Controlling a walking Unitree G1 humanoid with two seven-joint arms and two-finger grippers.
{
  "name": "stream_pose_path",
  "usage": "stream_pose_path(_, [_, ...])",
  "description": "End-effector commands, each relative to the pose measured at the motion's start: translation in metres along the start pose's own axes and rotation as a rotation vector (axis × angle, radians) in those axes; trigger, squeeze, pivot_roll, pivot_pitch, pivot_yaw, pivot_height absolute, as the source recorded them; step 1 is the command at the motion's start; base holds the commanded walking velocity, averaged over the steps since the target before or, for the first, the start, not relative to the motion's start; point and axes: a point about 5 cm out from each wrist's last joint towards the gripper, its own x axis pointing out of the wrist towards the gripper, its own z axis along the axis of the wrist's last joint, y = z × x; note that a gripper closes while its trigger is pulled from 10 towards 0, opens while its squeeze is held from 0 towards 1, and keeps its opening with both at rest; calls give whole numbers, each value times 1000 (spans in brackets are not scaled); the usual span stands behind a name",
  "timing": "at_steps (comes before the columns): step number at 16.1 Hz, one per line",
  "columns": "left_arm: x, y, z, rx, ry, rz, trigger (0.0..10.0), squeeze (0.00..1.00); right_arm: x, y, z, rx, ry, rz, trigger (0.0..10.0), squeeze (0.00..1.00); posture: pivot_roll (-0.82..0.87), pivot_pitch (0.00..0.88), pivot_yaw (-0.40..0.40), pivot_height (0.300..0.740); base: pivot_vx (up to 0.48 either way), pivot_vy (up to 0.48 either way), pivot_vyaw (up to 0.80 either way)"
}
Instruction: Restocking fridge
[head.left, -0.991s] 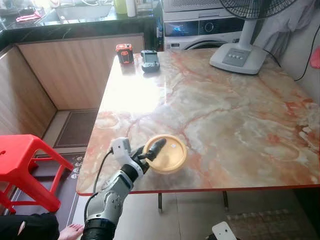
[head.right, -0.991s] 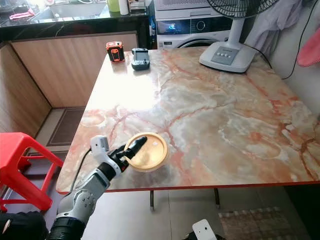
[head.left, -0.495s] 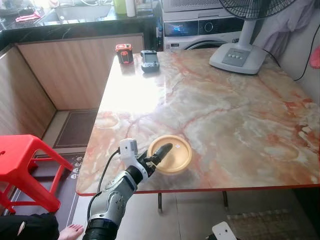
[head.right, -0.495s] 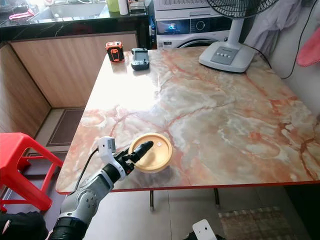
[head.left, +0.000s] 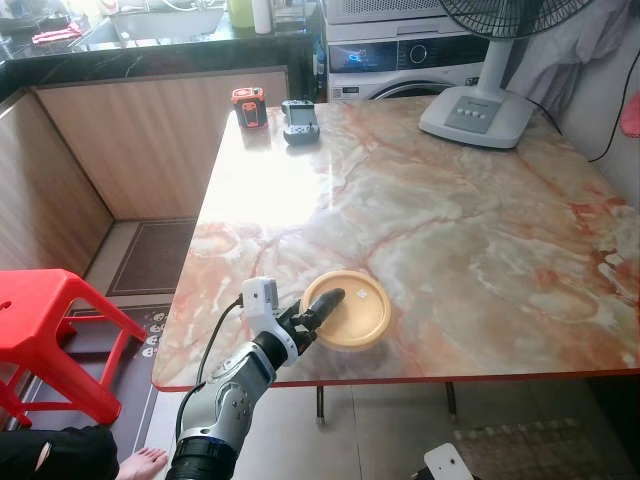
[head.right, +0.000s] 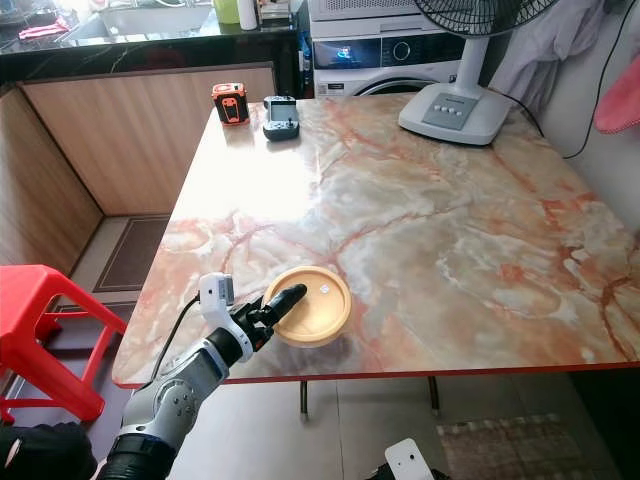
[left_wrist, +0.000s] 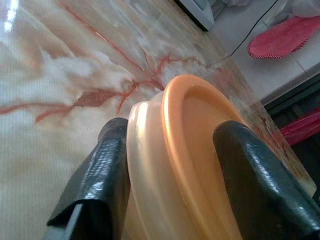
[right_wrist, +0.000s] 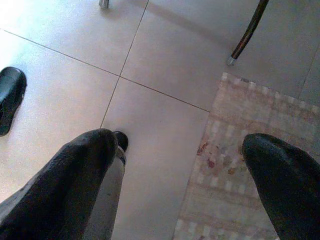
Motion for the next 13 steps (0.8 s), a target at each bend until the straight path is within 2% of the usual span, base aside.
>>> stream_pose_path(1, [0,2,1,7,3,6,0,0,0,0,1,-3,2,1,10000,0,-26,0,58,740,0,0,0])
stream_pose_path(13, [2,-1,20,-44,-133,-14,0,0,0,-1,2,0,-2,-3,10000,0,-25,0,56,740,0,0,0])
